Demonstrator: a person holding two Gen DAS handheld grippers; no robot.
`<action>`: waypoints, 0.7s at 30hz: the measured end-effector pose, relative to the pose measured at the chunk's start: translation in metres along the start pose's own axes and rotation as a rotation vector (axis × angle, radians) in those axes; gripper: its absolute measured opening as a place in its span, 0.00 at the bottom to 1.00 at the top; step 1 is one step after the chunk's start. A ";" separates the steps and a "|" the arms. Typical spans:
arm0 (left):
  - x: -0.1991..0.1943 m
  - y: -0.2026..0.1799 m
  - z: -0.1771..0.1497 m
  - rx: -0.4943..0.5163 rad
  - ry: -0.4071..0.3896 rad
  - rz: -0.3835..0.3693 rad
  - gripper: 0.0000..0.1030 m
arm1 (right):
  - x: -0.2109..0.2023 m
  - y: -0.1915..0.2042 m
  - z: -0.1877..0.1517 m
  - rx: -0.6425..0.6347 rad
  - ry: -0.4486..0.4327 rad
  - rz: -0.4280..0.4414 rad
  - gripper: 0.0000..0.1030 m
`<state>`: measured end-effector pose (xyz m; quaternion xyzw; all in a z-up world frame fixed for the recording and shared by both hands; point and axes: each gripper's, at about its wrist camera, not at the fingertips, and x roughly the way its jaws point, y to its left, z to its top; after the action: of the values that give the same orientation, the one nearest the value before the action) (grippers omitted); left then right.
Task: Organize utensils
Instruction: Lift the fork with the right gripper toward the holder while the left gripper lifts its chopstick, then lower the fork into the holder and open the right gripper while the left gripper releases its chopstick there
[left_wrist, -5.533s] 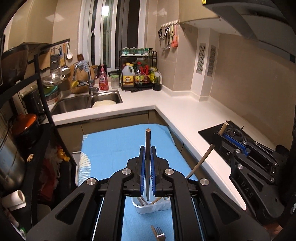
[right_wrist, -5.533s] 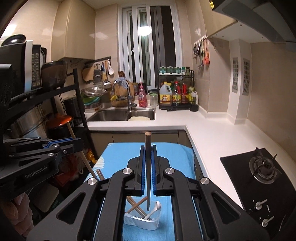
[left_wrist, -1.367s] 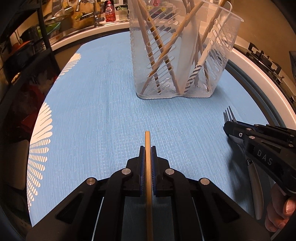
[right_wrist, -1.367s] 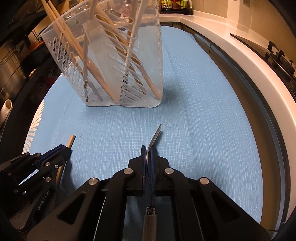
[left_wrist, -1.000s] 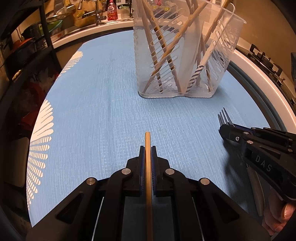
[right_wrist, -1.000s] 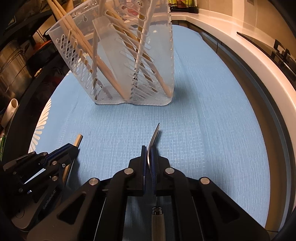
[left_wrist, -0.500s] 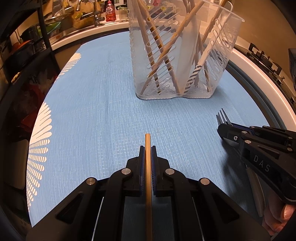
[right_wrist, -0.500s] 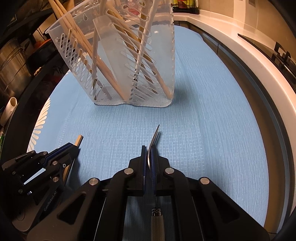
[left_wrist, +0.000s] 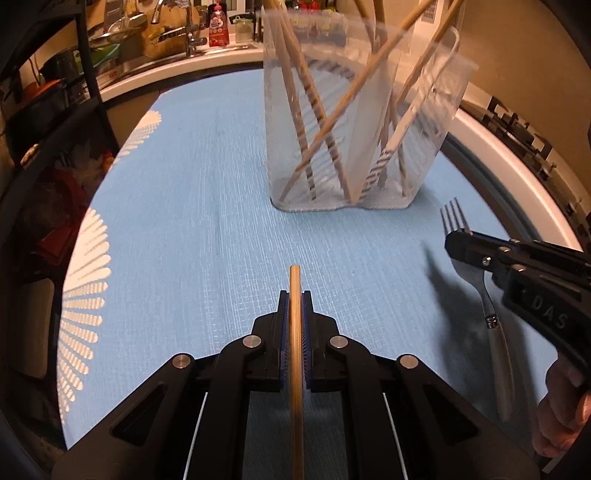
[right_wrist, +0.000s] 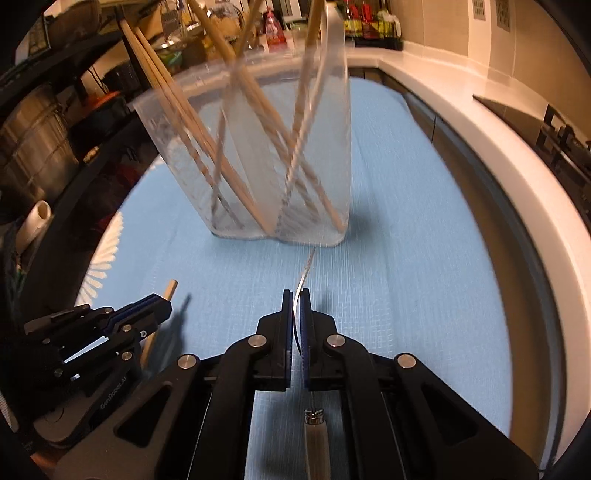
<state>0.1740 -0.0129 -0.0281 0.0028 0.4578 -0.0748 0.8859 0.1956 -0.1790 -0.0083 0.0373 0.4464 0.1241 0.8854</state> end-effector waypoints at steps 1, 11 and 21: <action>-0.007 0.000 0.004 -0.003 -0.007 -0.017 0.06 | -0.011 0.000 0.005 0.003 -0.019 0.007 0.03; -0.091 -0.003 0.040 0.009 -0.137 -0.068 0.06 | -0.095 0.005 0.048 -0.053 -0.168 0.032 0.03; -0.153 -0.005 0.087 0.015 -0.269 -0.081 0.06 | -0.153 0.010 0.092 -0.071 -0.274 0.063 0.02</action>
<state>0.1569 -0.0041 0.1474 -0.0193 0.3342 -0.1138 0.9354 0.1795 -0.2038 0.1681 0.0364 0.3153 0.1613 0.9345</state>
